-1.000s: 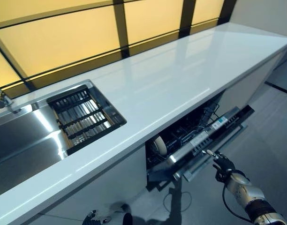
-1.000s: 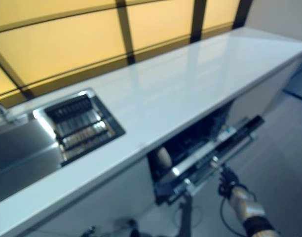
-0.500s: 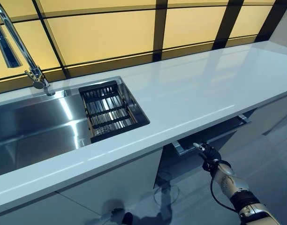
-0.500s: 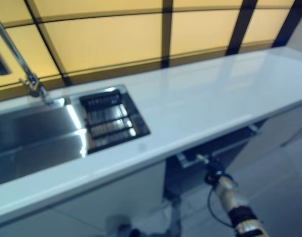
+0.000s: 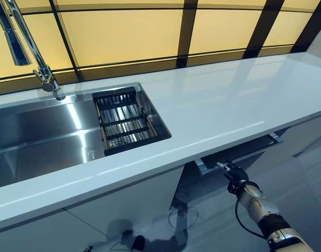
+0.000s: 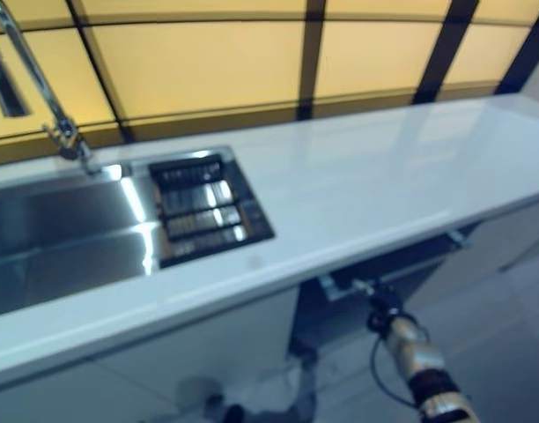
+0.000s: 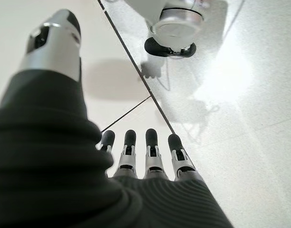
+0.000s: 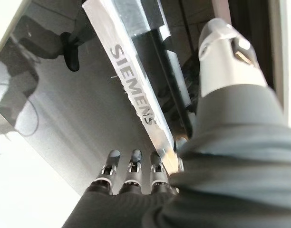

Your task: Take plates into dishwasher

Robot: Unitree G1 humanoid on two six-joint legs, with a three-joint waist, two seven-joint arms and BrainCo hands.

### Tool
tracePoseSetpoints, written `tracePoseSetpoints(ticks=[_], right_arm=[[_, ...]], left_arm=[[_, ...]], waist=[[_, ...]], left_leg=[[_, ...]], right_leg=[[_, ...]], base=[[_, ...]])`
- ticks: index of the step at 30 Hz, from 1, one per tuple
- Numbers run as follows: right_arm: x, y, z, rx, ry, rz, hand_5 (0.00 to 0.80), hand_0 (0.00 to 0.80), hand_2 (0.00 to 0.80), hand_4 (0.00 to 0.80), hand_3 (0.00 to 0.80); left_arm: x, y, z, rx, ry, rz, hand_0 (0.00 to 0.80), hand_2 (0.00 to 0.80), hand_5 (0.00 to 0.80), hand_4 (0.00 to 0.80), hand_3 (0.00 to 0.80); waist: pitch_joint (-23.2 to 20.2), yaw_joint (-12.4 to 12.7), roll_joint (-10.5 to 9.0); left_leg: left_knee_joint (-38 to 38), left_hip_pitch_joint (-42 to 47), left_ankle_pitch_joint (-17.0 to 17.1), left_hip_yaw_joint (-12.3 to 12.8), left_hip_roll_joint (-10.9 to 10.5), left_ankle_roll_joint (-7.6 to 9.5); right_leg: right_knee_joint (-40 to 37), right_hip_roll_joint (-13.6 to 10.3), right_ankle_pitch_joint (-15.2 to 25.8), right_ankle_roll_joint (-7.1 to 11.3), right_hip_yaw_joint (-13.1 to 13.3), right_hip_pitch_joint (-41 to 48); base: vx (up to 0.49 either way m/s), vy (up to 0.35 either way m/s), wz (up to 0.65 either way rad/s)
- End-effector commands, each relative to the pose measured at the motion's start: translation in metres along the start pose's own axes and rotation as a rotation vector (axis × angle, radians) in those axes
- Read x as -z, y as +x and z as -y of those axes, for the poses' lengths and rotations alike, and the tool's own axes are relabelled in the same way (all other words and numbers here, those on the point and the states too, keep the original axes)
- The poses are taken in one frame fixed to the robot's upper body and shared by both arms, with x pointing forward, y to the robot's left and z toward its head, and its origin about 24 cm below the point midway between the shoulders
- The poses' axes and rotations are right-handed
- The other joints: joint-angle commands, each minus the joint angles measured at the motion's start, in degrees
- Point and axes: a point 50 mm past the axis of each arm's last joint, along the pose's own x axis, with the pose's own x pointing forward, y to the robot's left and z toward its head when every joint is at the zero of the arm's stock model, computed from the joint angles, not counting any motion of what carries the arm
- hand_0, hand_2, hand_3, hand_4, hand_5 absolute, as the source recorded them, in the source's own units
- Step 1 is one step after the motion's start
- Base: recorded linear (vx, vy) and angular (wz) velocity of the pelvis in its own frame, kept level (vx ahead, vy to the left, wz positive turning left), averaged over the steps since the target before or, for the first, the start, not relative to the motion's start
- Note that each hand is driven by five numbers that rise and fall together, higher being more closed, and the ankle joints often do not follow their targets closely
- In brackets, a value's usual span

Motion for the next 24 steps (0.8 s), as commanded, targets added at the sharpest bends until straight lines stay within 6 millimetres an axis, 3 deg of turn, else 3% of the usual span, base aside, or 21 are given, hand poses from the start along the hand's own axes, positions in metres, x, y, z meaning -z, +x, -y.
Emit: tracePoseSetpoints(ticks=[1, 5, 7, 10, 12, 13, 15, 16, 24], right_arm=[[-0.018, 0.005, -0.081, -0.280, -0.163, 0.083, 0.000, 0.000, 0.000, 0.000, 0.000], [-0.005, 0.002, -0.044, -0.125, -0.510, 0.104, 0.000, 0.000, 0.000, 0.000, 0.000], [0.002, -0.001, -0.014, -0.053, -0.706, 0.075, 0.000, 0.000, 0.000, 0.000, 0.000], [0.023, -0.009, 0.033, 0.056, -0.844, -0.056, 0.000, 0.000, 0.000, 0.000, 0.000], [0.032, -0.014, 0.048, 0.083, -0.832, -0.111, 0.000, 0.000, 0.000, 0.000, 0.000], [0.048, -0.021, 0.067, 0.130, -0.814, -0.190, 0.000, 0.000, 0.000, 0.000, 0.000], [0.061, -0.028, 0.080, 0.162, -0.799, -0.247, 0.000, 0.000, 0.000, 0.000, 0.000], [0.079, -0.038, 0.094, 0.208, -0.776, -0.326, 0.000, 0.000, 0.000, 0.000, 0.000], [0.141, -0.093, 0.146, 0.393, -0.649, -0.631, 0.000, 0.000, 0.000, 0.000, 0.000]], left_arm=[[-0.040, 0.009, -0.026, -0.060, 0.042, 0.137, 0.000, 0.000, 0.000, 0.000, 0.000], [-0.037, 0.009, -0.030, -0.079, 0.028, 0.126, 0.000, 0.000, 0.000, 0.000, 0.000], [-0.037, 0.008, -0.033, -0.092, 0.024, 0.126, 0.000, 0.000, 0.000, 0.000, 0.000], [-0.039, 0.009, -0.040, -0.107, 0.019, 0.134, 0.000, 0.000, 0.000, 0.000, 0.000], [-0.040, 0.009, -0.042, -0.110, 0.019, 0.137, 0.000, 0.000, 0.000, 0.000, 0.000], [-0.041, 0.009, -0.043, -0.108, 0.017, 0.138, 0.000, 0.000, 0.000, 0.000, 0.000], [-0.040, 0.009, -0.043, -0.103, 0.018, 0.138, 0.000, 0.000, 0.000, 0.000, 0.000], [-0.040, 0.009, -0.041, -0.093, 0.024, 0.138, 0.000, 0.000, 0.000, 0.000, 0.000], [-0.041, 0.009, -0.032, -0.053, 0.031, 0.142, 0.000, 0.000, 0.000, 0.000, 0.000]], waist=[[1.78, 5.30, -2.35], [1.64, 3.56, -2.85], [1.62, 2.59, -3.16], [1.53, 1.21, -3.50], [1.45, 0.80, -3.53], [1.20, 0.20, -3.37], [0.91, -0.20, -3.14], [0.44, -0.60, -2.78], [-1.34, -2.19, -1.39]], left_leg=[[-0.94, 1.15, -1.11, 3.14, -3.74, 4.25], [-1.21, 1.99, -1.34, 4.24, -2.97, 4.22], [-1.92, 2.64, -1.24, 4.96, -2.32, 4.14], [-3.04, 3.58, -0.90, 5.87, -1.39, 3.92], [-3.51, 3.89, -0.73, 6.14, -1.05, 3.78], [-3.94, 4.26, -0.55, 6.45, -0.66, 3.55], [-4.42, 4.66, -0.30, 6.65, -0.25, 3.39], [-4.98, 4.99, 0.13, 6.83, 0.20, 3.10], [-7.88, 4.80, 3.44, 8.46, 2.04, 0.64]], right_leg=[[4.75, -5.88, 5.73, 3.15, 6.79, 1.58], [4.91, -5.28, 5.51, 3.19, 7.89, 1.09], [5.02, -4.78, 5.25, 3.32, 8.61, 0.96], [4.70, -3.89, 4.51, 3.39, 9.35, 0.92], [4.39, -3.47, 4.13, 3.38, 9.53, 0.94], [3.87, -2.87, 3.33, 3.27, 9.90, 1.02], [3.29, -2.30, 2.70, 3.05, 10.09, 1.25], [2.56, -1.58, 1.73, 2.77, 10.24, 1.61], [-0.09, 1.24, -1.06, 1.38, 10.60, 4.06]], base=[[-0.114, -0.072, 0.03], [-0.092, -0.056, 0.04], [-0.110, -0.080, 0.07], [-0.130, -0.097, 0.20], [-0.116, -0.079, 0.33], [-0.112, -0.065, 0.30], [-0.098, -0.045, 0.14], [-0.085, -0.036, 0.10], [-0.073, -0.015, 0.06]])
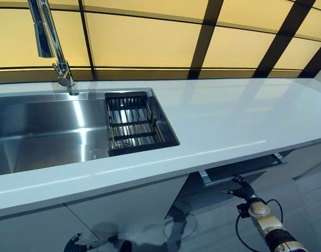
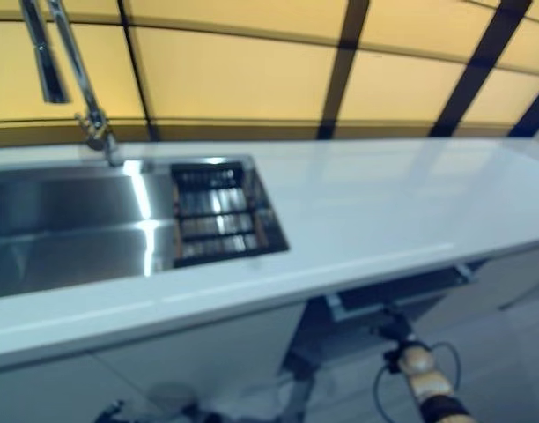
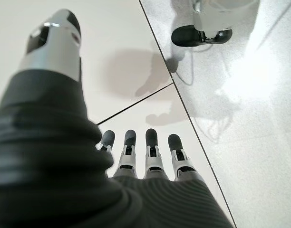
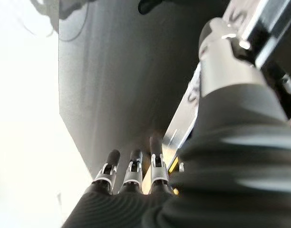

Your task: Take plates into dishwasher

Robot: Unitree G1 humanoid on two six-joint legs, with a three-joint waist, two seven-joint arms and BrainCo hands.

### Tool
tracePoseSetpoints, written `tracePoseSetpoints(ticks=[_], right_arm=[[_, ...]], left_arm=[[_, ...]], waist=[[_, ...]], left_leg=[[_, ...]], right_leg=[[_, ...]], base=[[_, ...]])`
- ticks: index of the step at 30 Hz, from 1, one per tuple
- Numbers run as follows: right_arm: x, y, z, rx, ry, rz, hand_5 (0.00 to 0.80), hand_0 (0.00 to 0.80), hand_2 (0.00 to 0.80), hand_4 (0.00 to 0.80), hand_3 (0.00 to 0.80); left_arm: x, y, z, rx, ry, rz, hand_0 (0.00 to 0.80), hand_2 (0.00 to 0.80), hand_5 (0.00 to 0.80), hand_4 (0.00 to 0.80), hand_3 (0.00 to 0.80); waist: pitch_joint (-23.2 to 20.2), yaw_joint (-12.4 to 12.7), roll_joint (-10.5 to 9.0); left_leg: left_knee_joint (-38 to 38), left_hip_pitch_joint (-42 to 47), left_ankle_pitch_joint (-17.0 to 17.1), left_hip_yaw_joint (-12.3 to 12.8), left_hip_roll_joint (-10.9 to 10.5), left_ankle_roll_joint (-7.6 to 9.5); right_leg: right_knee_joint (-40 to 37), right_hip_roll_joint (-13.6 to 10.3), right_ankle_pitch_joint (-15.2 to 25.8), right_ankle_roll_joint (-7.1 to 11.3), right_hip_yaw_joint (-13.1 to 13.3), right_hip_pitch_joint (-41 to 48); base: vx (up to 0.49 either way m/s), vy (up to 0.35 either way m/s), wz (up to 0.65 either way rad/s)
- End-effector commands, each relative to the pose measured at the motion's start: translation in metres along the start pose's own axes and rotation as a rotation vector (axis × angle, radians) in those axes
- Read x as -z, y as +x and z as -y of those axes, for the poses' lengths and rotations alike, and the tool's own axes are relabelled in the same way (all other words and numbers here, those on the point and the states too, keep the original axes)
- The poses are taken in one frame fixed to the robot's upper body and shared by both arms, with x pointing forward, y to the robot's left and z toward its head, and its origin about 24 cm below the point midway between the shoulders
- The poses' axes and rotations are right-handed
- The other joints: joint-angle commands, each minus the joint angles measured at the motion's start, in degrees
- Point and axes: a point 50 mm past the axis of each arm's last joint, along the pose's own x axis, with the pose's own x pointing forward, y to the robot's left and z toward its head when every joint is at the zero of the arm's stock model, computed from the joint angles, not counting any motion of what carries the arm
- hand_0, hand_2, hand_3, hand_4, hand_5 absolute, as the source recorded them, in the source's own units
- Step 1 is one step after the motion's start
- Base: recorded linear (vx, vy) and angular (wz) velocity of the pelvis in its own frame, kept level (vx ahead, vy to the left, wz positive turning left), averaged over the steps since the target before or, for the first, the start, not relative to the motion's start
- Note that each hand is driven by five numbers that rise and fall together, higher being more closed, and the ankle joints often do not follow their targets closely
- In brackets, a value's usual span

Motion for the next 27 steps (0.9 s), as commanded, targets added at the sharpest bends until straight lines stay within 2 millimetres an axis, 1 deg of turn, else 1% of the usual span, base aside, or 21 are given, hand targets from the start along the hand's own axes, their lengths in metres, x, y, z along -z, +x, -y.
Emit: tracePoseSetpoints(ticks=[1, 2, 4, 6, 8, 17, 27], right_arm=[[0.137, -0.056, 0.027, 0.047, -0.091, -0.584, 0.000, 0.000, 0.000, 0.000, 0.000], [0.148, -0.065, 0.027, 0.054, -0.078, -0.637, 0.000, 0.000, 0.000, 0.000, 0.000], [0.158, -0.072, 0.027, 0.054, -0.068, -0.683, 0.000, 0.000, 0.000, 0.000, 0.000], [0.163, -0.077, 0.027, 0.048, -0.062, -0.709, 0.000, 0.000, 0.000, 0.000, 0.000], [0.170, -0.083, 0.023, 0.034, -0.077, -0.739, 0.000, 0.000, 0.000, 0.000, 0.000], [0.180, -0.093, 0.011, -0.019, -0.102, -0.778, 0.000, 0.000, 0.000, 0.000, 0.000], [0.180, -0.093, 0.010, -0.018, -0.110, -0.759, 0.000, 0.000, 0.000, 0.000, 0.000]], left_arm=[[-0.017, 0.003, 0.008, 0.027, 0.011, 0.072, 0.000, 0.000, 0.000, 0.000, 0.000], [-0.018, 0.004, 0.010, 0.033, 0.006, 0.074, 0.000, 0.000, 0.000, 0.000, 0.000], [-0.020, 0.004, 0.011, 0.036, -0.004, 0.072, 0.000, 0.000, 0.000, 0.000, 0.000], [-0.020, 0.004, 0.012, 0.039, -0.011, 0.070, 0.000, 0.000, 0.000, 0.000, 0.000], [-0.019, 0.005, 0.013, 0.040, -0.022, 0.060, 0.000, 0.000, 0.000, 0.000, 0.000], [-0.020, 0.006, 0.015, 0.029, -0.055, 0.049, 0.000, 0.000, 0.000, 0.000, 0.000], [-0.016, 0.005, 0.017, 0.039, -0.068, 0.024, 0.000, 0.000, 0.000, 0.000, 0.000]], waist=[[0.46, -0.79, 4.23], [0.30, -1.09, 4.25], [0.27, -1.61, 4.28], [0.27, -1.95, 4.33], [0.19, -2.65, 4.41], [0.60, -4.17, 4.64], [0.67, -4.86, 4.77]], left_leg=[[-3.77, 0.93, 0.88, 2.50, 1.02, 0.93], [-3.86, 0.28, 1.45, 2.90, 1.41, 0.41], [-3.73, -0.05, 1.77, 3.27, 1.83, 0.06], [-3.68, 0.00, 1.83, 3.51, 2.07, -0.07], [-3.73, 0.11, 2.03, 3.97, 2.57, -0.37], [-3.59, 0.33, 2.37, 4.67, 3.75, -0.92], [-3.66, 0.22, 2.49, 5.06, 3.99, -1.29]], right_leg=[[2.46, 0.55, 2.24, 0.07, 1.60, -0.07], [1.78, 1.10, 2.03, -0.36, 1.69, 0.35], [1.36, 1.61, 1.89, -0.84, 1.95, 0.50], [1.14, 1.96, 1.81, -1.14, 2.05, 0.58], [0.97, 2.51, 1.62, -1.59, 2.39, 0.47], [1.11, 3.78, 1.28, -2.40, 3.74, -0.42], [0.10, 4.29, 1.52, -2.50, 4.35, -0.36]], base=[[-0.110, -0.006, -0.01], [-0.079, -0.003, 0.07], [-0.079, -0.005, 0.05], [-0.061, -0.010, -0.15], [-0.070, -0.008, -0.24], [-0.054, -0.010, -0.12], [-0.021, 0.007, -0.03]])
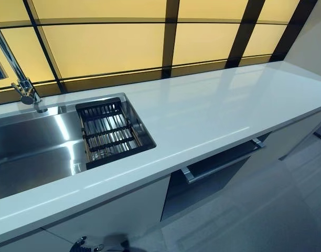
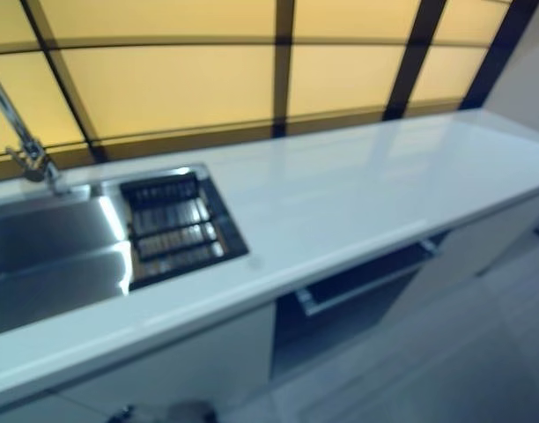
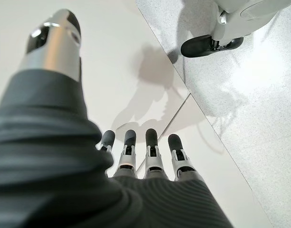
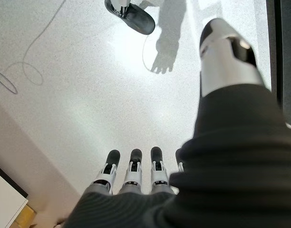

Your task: Take plates into dishwasher

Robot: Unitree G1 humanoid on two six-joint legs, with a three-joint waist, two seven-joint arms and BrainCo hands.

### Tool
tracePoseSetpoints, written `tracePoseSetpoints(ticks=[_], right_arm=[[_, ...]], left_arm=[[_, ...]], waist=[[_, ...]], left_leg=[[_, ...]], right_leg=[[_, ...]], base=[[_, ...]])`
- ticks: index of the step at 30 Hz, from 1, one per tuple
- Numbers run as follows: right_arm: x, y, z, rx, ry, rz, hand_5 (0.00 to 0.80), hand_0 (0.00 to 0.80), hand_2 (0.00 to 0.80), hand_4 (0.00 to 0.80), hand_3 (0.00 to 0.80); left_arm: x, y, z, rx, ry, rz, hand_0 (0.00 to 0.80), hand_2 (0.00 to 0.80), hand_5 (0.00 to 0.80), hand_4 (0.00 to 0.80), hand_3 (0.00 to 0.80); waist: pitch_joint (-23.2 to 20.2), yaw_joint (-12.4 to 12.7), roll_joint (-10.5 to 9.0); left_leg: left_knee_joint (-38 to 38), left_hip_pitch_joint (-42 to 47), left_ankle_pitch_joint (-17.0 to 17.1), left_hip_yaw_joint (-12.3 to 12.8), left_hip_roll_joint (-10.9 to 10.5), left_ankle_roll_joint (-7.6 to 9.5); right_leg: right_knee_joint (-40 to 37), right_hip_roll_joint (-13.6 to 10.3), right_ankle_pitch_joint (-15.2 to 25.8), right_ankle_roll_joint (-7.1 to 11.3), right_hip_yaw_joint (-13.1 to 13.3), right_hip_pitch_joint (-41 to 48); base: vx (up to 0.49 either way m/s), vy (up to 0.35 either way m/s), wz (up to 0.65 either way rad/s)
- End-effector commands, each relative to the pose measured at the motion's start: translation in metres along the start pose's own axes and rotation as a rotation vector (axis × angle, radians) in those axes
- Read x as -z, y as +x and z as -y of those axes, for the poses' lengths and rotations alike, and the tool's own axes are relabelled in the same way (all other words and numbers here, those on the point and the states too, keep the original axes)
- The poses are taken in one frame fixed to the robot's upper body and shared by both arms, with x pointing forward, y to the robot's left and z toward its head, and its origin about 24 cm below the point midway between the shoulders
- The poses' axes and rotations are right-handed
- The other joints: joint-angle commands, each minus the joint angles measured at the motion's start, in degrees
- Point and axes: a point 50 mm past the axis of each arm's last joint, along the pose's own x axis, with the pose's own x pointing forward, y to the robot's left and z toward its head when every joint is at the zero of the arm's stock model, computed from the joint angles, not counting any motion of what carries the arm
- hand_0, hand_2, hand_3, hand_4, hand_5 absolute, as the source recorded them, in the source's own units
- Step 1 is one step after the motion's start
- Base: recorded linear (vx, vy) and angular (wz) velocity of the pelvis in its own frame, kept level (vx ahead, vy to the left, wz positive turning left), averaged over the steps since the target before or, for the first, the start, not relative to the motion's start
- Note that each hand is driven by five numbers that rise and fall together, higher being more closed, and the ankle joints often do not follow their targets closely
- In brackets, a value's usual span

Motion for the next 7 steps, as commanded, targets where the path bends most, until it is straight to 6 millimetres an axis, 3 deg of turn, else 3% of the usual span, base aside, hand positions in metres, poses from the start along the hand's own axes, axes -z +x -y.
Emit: tracePoseSetpoints(ticks=[1, 7], right_arm=[[-0.0243, -0.0004, 0.0163, 0.053, -0.023, 0.075, 0.000, 0.000, 0.000, 0.000, 0.000], [-0.0253, -0.0005, 0.0159, 0.053, -0.030, 0.078, 0.000, 0.000, 0.000, 0.000, 0.000]], left_arm=[[-0.0197, 0.0068, 0.0021, 0.001, -0.044, 0.042, 0.000, 0.000, 0.000, 0.000, 0.000], [-0.0215, 0.0071, 0.0035, 0.014, -0.037, 0.051, 0.000, 0.000, 0.000, 0.000, 0.000]], waist=[[1.51, 0.12, 0.66], [1.33, -0.01, 0.71]], left_leg=[[0.17, -3.30, 1.20, 0.24, 0.64, 0.83], [-0.01, -3.22, 1.23, 0.58, 0.59, 0.72]], right_leg=[[4.23, 0.73, -0.15, -1.56, 0.45, -1.60], [3.81, 0.77, -0.04, -1.49, 0.41, -1.32]], base=[[0.000, 0.017, -0.04], [-0.001, 0.008, -0.04]])
